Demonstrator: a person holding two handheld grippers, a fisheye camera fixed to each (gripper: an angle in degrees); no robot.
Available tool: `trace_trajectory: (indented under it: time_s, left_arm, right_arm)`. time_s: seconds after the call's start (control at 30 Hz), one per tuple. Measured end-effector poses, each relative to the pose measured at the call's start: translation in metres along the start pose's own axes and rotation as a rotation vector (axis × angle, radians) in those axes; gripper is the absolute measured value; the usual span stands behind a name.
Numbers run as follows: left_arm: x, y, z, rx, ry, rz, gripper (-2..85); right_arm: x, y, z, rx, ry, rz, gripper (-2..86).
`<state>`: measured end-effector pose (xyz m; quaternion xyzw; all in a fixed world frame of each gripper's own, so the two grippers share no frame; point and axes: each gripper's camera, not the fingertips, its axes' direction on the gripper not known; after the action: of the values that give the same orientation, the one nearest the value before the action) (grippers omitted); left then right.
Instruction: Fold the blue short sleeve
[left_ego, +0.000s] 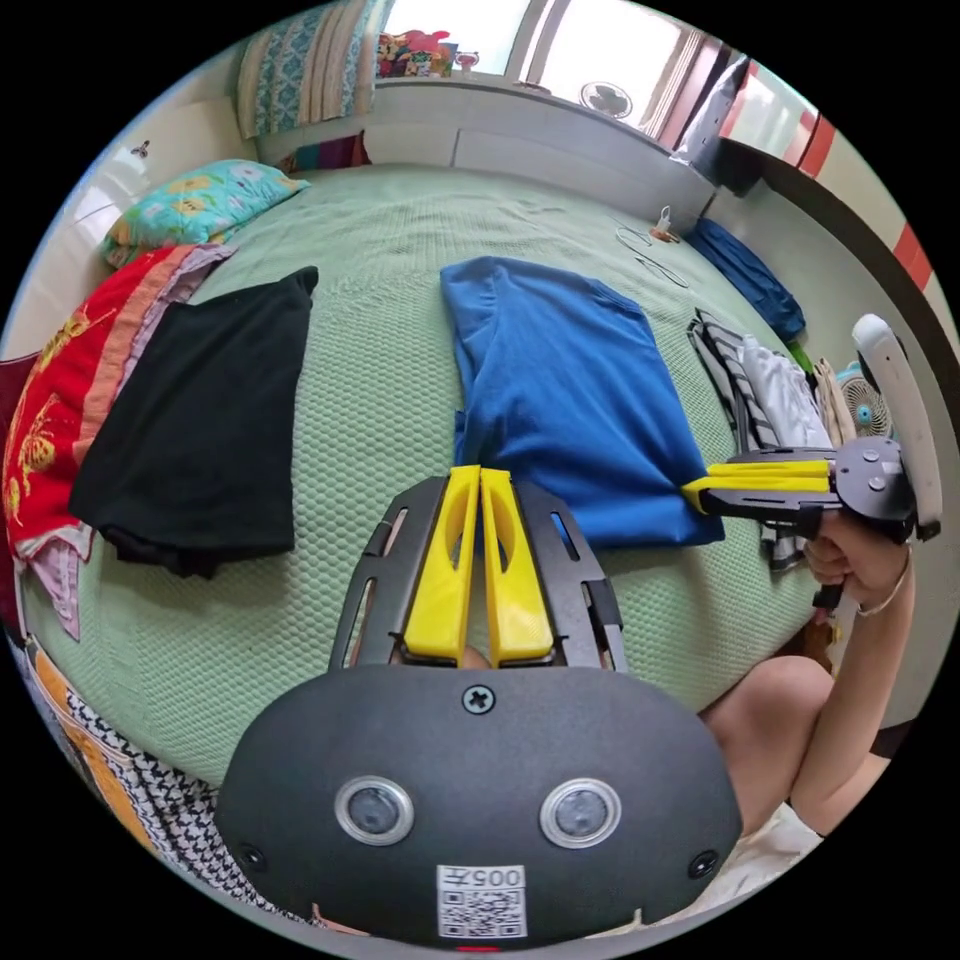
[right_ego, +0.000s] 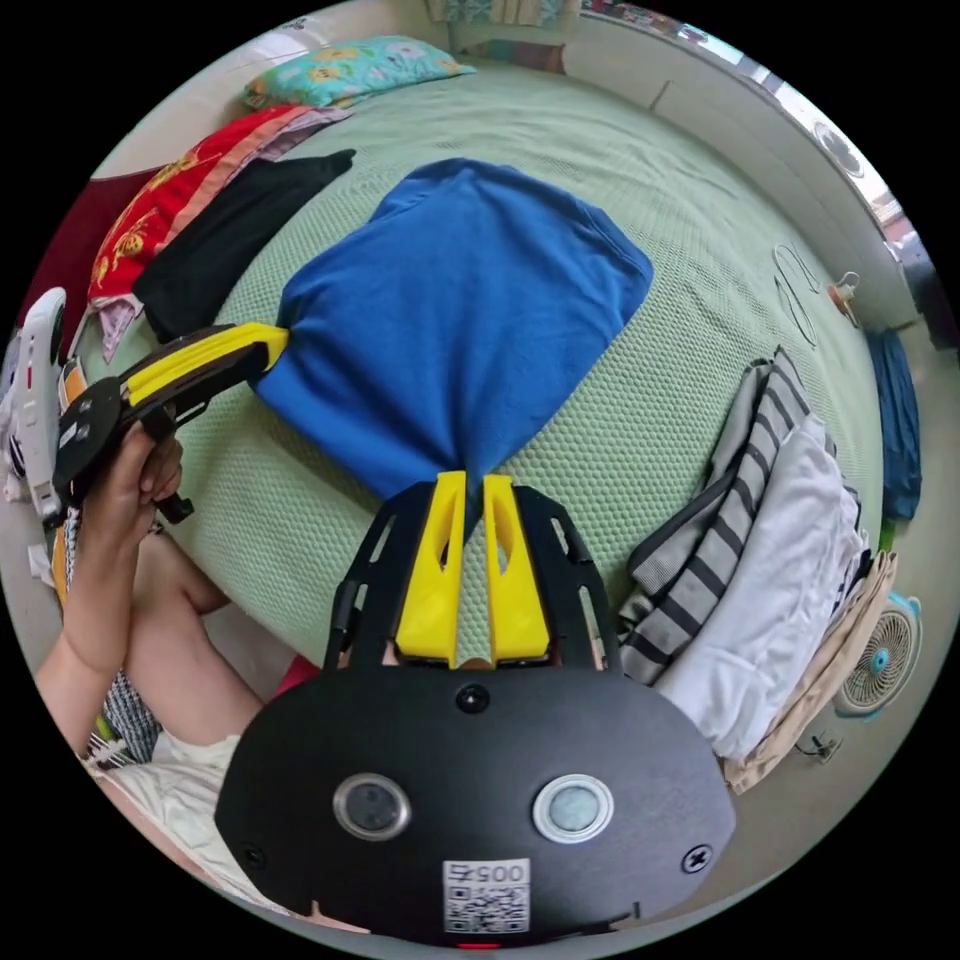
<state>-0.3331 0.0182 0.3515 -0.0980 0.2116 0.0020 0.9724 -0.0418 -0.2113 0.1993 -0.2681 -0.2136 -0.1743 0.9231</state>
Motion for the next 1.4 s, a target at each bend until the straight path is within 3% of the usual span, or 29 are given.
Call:
trace_trajectory:
  time_s: [0.2,0.3,0.4,0.47,0.63,0.77,0.87,1.03,1.23,1.4]
  left_arm:
    - [-0.006,0.012,-0.022,0.073,-0.139,0.033,2.8]
    - [-0.026,0.006,-0.035,0.111,-0.145,0.015,4.5]
    - [-0.053,-0.006,-0.039,0.12,-0.058,-0.025,4.8]
    - [-0.068,-0.012,-0.041,0.123,-0.051,-0.048,5.0]
    - [-0.1,-0.016,-0.049,0.166,0.013,-0.103,5.1]
    - [-0.115,-0.018,-0.049,0.171,0.056,-0.094,6.5]
    - [-0.127,-0.021,-0.043,0.164,0.095,-0.111,7.0]
    - [-0.131,-0.029,-0.029,0.134,0.154,-0.1,7.3]
    - [-0.109,-0.04,-0.01,0.075,0.194,0.006,8.9]
    - [-0.083,-0.046,0.005,0.033,0.195,0.17,11.0]
  right_arm:
    - [-0.002,0.018,-0.014,0.027,0.117,0.06,4.3]
    - [-0.008,0.034,-0.041,0.229,0.143,0.076,7.4]
    - [-0.04,0.045,-0.057,0.471,0.094,-0.083,9.0]
    - [-0.066,0.047,-0.056,0.532,0.08,-0.2,9.8]
    - [-0.138,0.041,-0.027,0.503,0.195,-0.426,9.9]
    - [-0.146,0.031,-0.004,0.4,0.172,-0.433,9.7]
    - [-0.149,0.031,0.012,0.347,0.29,-0.445,8.3]
    - [-0.102,0.04,-0.013,0.405,0.102,-0.314,-0.3]
    - [-0.011,0.048,-0.026,0.423,-0.293,-0.085,-1.0]
    - [0.021,0.05,-0.017,0.402,-0.399,-0.061,-0.9]
